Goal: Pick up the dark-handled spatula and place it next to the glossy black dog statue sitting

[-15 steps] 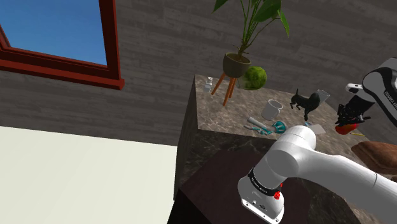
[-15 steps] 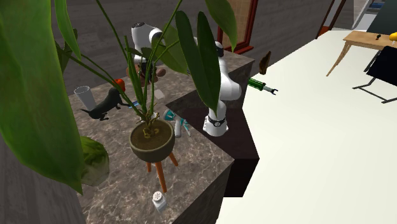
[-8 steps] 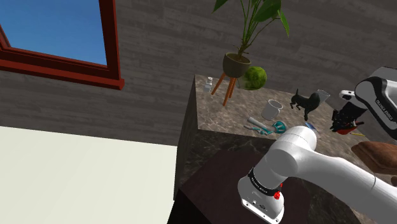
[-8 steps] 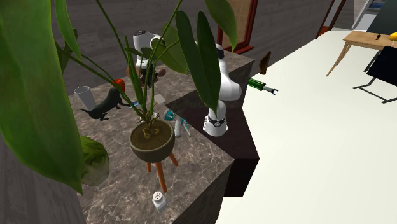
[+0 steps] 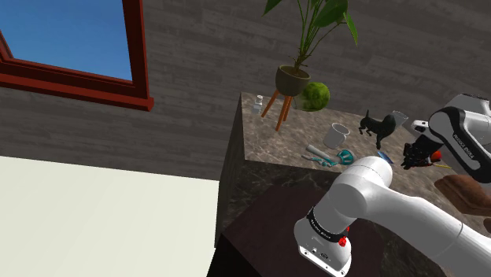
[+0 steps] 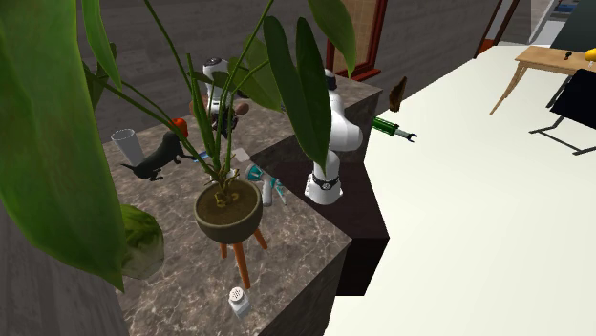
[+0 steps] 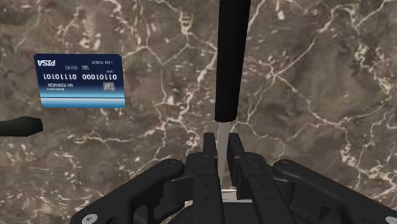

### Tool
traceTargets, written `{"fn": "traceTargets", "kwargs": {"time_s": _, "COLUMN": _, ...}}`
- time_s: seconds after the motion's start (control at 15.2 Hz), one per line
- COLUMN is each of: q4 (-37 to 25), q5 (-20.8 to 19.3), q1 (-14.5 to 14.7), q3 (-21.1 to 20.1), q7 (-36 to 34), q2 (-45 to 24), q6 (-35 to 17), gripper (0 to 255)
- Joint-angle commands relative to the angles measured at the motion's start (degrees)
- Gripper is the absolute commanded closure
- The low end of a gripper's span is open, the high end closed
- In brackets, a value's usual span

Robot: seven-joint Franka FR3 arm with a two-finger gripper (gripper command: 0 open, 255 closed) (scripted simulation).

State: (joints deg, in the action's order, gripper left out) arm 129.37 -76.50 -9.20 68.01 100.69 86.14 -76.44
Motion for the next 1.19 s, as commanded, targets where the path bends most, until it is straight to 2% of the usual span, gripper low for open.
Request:
{"fn": "traceTargets", "kwargs": {"time_s": 0.0, "q4": 0.7, "q5": -1.0, "q1": -0.4, "q3": 1.1, "q7": 0.0, "q2": 0.6, "q6": -0.7, "gripper": 255}}
{"fn": "traceTargets", "kwargs": {"time_s": 0.46, "q4": 3.1, "q5": -4.9, "q1": -1.6, "q3": 5.4, "q7": -0.2, "q2": 2.4, "q6": -3.1, "gripper": 255}}
{"fn": "traceTargets", "kwargs": {"time_s": 0.99, "q4": 3.1, "q5": -4.9, "q1": -1.6, "q3": 5.4, "q7": -0.2, "q2": 2.4, "q6": -3.1, "gripper": 255}}
{"fn": "traceTargets", "kwargs": {"time_s": 1.06, "q4": 3.1, "q5": -4.9, "q1": -1.6, "q3": 5.4, "q7": -0.2, "q2": 2.4, "q6": -3.1, "gripper": 0}}
{"fn": "traceTargets", "kwargs": {"time_s": 1.12, "q4": 3.1, "q5": -4.9, "q1": -1.6, "q3": 5.4, "q7": -0.2, "q2": 2.4, "q6": -3.1, "gripper": 0}}
